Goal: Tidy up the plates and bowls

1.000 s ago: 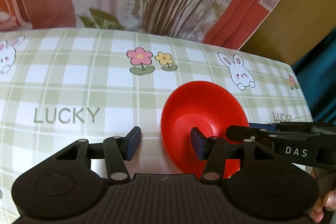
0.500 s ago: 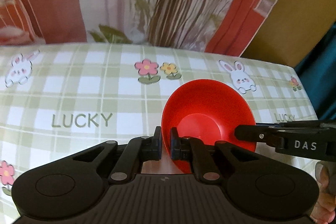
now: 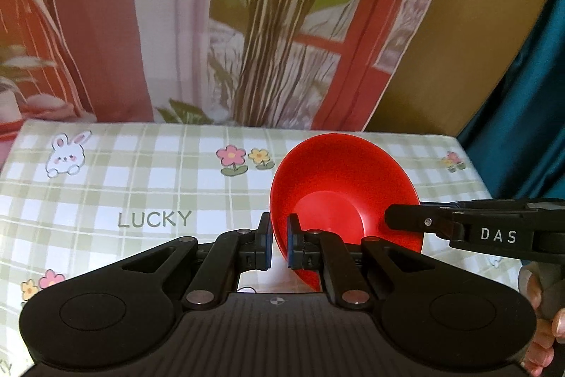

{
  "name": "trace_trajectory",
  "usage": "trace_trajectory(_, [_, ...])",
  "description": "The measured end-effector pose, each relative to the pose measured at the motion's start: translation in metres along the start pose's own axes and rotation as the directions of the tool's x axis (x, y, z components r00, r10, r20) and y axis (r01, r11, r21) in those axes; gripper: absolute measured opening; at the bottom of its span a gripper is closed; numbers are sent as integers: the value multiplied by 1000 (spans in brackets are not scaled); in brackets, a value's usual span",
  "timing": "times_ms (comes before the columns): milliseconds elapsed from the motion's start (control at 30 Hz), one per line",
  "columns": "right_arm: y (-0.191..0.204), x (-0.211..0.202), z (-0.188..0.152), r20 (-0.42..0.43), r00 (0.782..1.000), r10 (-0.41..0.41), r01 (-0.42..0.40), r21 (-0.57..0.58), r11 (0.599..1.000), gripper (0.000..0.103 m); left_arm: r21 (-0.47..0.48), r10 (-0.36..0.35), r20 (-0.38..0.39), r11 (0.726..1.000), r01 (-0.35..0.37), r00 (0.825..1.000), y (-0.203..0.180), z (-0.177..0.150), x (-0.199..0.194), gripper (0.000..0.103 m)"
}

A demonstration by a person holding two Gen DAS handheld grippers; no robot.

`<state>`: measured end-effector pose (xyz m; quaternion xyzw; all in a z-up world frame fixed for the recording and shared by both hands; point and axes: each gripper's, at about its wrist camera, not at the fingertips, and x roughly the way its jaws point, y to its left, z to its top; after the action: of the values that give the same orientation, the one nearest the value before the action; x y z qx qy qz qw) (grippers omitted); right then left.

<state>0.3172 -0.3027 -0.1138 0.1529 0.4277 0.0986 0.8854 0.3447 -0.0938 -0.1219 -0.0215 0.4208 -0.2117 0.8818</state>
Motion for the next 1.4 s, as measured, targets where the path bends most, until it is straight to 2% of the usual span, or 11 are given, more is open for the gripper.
trace_trajectory(333, [20, -59, -17, 66, 998, 19, -16, -34, 999, 8, 38, 10, 89, 999, -14, 996, -23, -10, -62, 9])
trace_trajectory(567, [24, -88, -38, 83, 996, 22, -18, -52, 998, 8, 55, 8, 116, 998, -15, 993, -37, -31, -90, 10])
trace_trajectory(867, [14, -112, -78, 68, 998, 1, 2, -50, 999, 9, 58, -13, 97, 998, 7, 995, -59, -65, -100, 11])
trace_trajectory(1133, [1, -118, -112, 41, 999, -31, 32, -35, 999, 9, 49, -47, 60, 998, 44, 997, -72, -106, -92, 12])
trace_trajectory(1400, [-7, -113, -141, -8, 998, -58, 58, -25, 998, 9, 66, -34, 49, 997, 31, 998, -81, -129, -89, 12])
